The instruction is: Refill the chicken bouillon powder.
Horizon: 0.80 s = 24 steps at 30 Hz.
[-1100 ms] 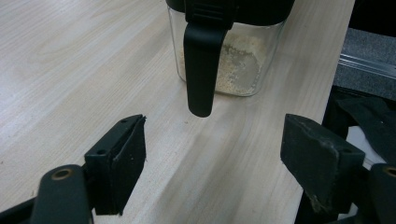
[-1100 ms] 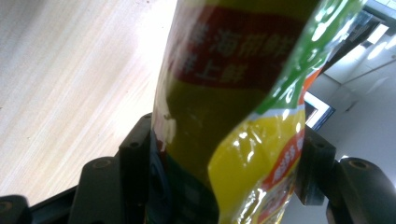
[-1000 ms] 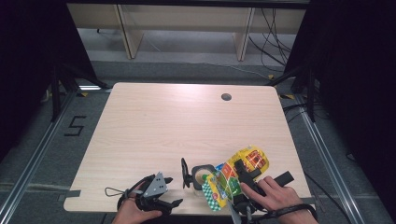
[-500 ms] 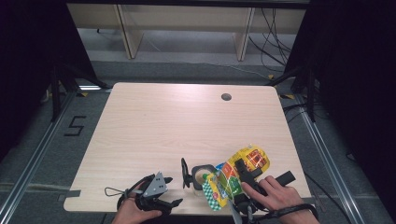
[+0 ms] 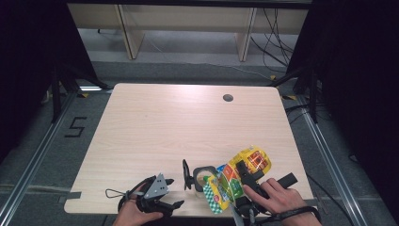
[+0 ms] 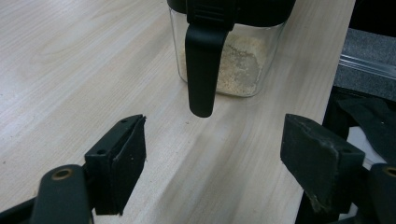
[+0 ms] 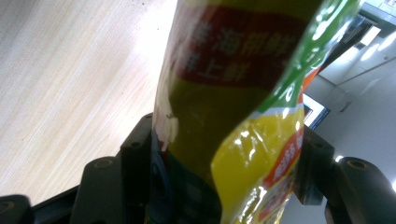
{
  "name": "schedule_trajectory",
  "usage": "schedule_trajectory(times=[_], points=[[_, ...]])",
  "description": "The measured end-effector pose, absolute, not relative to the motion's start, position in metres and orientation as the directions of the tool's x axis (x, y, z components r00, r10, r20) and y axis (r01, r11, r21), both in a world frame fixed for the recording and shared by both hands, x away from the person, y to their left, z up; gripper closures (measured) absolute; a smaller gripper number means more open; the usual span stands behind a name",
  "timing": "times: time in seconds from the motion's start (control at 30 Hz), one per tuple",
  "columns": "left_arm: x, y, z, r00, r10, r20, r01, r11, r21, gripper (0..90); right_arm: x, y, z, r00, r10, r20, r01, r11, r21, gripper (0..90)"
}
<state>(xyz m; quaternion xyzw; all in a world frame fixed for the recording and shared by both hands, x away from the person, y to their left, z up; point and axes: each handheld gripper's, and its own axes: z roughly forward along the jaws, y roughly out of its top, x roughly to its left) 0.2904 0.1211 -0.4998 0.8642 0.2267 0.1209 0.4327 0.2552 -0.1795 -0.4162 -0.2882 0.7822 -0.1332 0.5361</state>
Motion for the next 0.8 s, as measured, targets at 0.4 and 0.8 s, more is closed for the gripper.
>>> schedule_trajectory(times=[0.4,0.8], points=[[0.2908,0.1215,-0.4998,0.869,0.495,0.010,0.288,-0.522,0.803,22.2,0.2569,-0.1774,-0.4173,-0.252,-0.622,-0.742,-0.350,0.773,-0.529,38.9],[0.2904,0.1208,-0.4999,0.867,0.499,0.001,0.294,-0.513,0.806,22.2,0.2543,-0.1793,-0.4189,-0.261,-0.591,-0.763,-0.320,0.799,-0.509,39.1]])
